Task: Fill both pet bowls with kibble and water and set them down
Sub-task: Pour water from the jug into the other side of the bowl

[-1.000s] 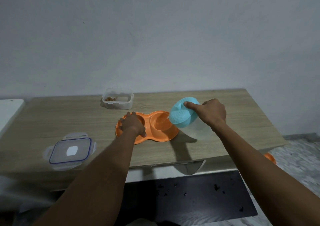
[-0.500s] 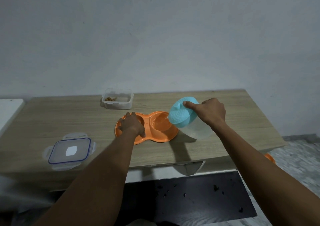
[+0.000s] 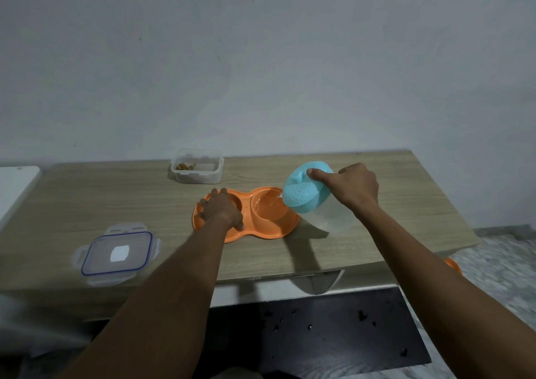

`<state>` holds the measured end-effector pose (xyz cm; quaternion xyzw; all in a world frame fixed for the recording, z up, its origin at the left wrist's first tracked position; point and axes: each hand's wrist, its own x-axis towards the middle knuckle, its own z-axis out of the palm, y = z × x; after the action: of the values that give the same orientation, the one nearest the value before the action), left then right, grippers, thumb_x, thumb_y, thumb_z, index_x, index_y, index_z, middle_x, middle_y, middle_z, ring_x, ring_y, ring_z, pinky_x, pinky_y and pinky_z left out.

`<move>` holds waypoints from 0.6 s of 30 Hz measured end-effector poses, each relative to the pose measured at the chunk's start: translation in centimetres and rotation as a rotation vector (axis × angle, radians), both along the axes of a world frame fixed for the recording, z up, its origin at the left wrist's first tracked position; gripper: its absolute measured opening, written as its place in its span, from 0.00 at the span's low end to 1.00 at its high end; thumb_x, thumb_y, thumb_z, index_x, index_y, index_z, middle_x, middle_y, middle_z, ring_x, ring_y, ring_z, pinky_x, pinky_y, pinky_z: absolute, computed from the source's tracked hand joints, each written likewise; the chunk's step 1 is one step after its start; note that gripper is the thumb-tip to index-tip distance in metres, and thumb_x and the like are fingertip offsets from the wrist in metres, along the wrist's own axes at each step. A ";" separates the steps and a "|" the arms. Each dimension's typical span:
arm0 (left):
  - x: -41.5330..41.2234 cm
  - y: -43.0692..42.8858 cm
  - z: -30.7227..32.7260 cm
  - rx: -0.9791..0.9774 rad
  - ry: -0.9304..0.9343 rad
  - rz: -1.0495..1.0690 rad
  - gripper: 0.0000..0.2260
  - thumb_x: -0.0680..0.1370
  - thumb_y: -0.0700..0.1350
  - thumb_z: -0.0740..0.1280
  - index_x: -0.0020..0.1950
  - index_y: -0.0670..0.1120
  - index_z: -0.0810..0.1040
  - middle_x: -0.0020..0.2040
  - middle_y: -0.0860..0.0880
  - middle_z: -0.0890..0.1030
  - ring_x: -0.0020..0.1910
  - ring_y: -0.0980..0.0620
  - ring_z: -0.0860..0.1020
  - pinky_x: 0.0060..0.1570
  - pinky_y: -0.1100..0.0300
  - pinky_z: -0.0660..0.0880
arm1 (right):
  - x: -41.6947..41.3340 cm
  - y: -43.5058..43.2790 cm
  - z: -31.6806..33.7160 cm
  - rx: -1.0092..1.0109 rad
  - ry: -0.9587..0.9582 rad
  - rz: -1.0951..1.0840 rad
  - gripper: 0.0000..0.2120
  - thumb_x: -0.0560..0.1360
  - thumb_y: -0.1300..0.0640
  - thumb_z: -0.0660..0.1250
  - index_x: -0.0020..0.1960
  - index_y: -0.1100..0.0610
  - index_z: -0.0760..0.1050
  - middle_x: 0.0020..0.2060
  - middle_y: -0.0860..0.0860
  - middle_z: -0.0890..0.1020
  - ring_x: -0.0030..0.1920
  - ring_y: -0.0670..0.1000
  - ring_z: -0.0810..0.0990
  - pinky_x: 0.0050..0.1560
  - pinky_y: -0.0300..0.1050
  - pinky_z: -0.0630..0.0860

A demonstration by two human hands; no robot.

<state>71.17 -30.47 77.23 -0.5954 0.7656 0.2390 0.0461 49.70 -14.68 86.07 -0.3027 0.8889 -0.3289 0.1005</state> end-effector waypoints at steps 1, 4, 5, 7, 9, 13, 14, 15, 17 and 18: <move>0.0 0.0 0.0 -0.001 0.000 0.003 0.43 0.63 0.46 0.79 0.75 0.46 0.64 0.71 0.42 0.68 0.67 0.38 0.71 0.63 0.44 0.72 | 0.0 0.0 0.0 0.001 -0.001 0.000 0.32 0.66 0.30 0.74 0.31 0.61 0.78 0.26 0.51 0.76 0.28 0.49 0.73 0.32 0.44 0.66; 0.1 0.0 0.1 0.011 0.008 0.026 0.43 0.62 0.46 0.79 0.74 0.45 0.64 0.69 0.41 0.70 0.64 0.38 0.73 0.61 0.44 0.73 | -0.2 0.1 0.0 -0.002 -0.005 -0.001 0.32 0.66 0.30 0.74 0.31 0.61 0.78 0.26 0.51 0.76 0.28 0.49 0.73 0.32 0.44 0.66; 0.1 0.1 0.1 0.013 0.010 0.032 0.43 0.62 0.46 0.80 0.74 0.44 0.65 0.69 0.41 0.70 0.64 0.37 0.73 0.60 0.44 0.74 | -0.2 0.2 0.0 -0.005 -0.013 -0.004 0.32 0.66 0.30 0.74 0.31 0.61 0.78 0.26 0.51 0.76 0.29 0.50 0.74 0.32 0.44 0.67; 0.0 0.2 0.2 0.027 -0.001 0.037 0.44 0.63 0.45 0.80 0.75 0.44 0.63 0.71 0.40 0.69 0.67 0.37 0.71 0.63 0.44 0.72 | -0.3 0.3 -0.2 -0.016 -0.035 -0.011 0.32 0.66 0.30 0.74 0.31 0.61 0.78 0.26 0.51 0.77 0.30 0.50 0.74 0.33 0.45 0.67; -0.4 0.4 0.3 0.042 -0.042 0.021 0.50 0.63 0.46 0.81 0.79 0.46 0.57 0.78 0.43 0.59 0.75 0.35 0.60 0.68 0.40 0.67 | -0.5 0.5 -0.3 -0.045 -0.073 -0.025 0.32 0.66 0.31 0.74 0.32 0.63 0.79 0.28 0.52 0.78 0.31 0.51 0.76 0.35 0.46 0.69; -0.6 0.2 -0.1 0.046 -0.051 0.020 0.55 0.63 0.47 0.82 0.80 0.47 0.52 0.81 0.47 0.51 0.78 0.36 0.51 0.71 0.38 0.62 | -0.9 0.8 -0.6 -0.130 -0.144 -0.062 0.33 0.65 0.32 0.75 0.34 0.65 0.80 0.30 0.55 0.81 0.33 0.52 0.77 0.38 0.49 0.71; -0.5 0.2 -0.2 0.041 -0.049 0.020 0.55 0.63 0.47 0.83 0.80 0.47 0.52 0.81 0.47 0.52 0.78 0.36 0.52 0.71 0.38 0.62 | -1.0 0.9 -0.7 -0.154 -0.170 -0.071 0.34 0.64 0.31 0.75 0.33 0.65 0.79 0.29 0.55 0.79 0.33 0.52 0.76 0.37 0.49 0.71; -0.5 0.1 -0.3 0.037 -0.046 0.018 0.55 0.62 0.47 0.83 0.80 0.47 0.52 0.81 0.47 0.52 0.78 0.35 0.52 0.71 0.38 0.63 | -1.1 1.1 -0.9 -0.184 -0.203 -0.079 0.34 0.62 0.31 0.76 0.32 0.65 0.77 0.29 0.55 0.78 0.33 0.52 0.75 0.37 0.50 0.70; -0.5 0.0 -0.4 0.029 -0.042 0.015 0.55 0.62 0.48 0.83 0.80 0.47 0.53 0.80 0.47 0.53 0.78 0.35 0.52 0.71 0.38 0.63 | -1.6 1.4 -1.1 -0.266 -0.274 -0.092 0.33 0.60 0.31 0.77 0.31 0.62 0.75 0.29 0.55 0.75 0.32 0.52 0.73 0.36 0.50 0.68; -0.6 0.0 -0.4 0.026 -0.040 0.015 0.55 0.61 0.48 0.83 0.80 0.47 0.53 0.80 0.47 0.53 0.78 0.35 0.52 0.71 0.38 0.63 | -1.8 1.4 -1.2 -0.311 -0.302 -0.095 0.32 0.60 0.32 0.78 0.31 0.62 0.75 0.29 0.55 0.75 0.32 0.52 0.73 0.36 0.50 0.67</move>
<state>70.60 -30.43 76.79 -0.6050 0.7570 0.2373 0.0672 47.92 -13.24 84.89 -0.2195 0.8157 -0.5078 0.1688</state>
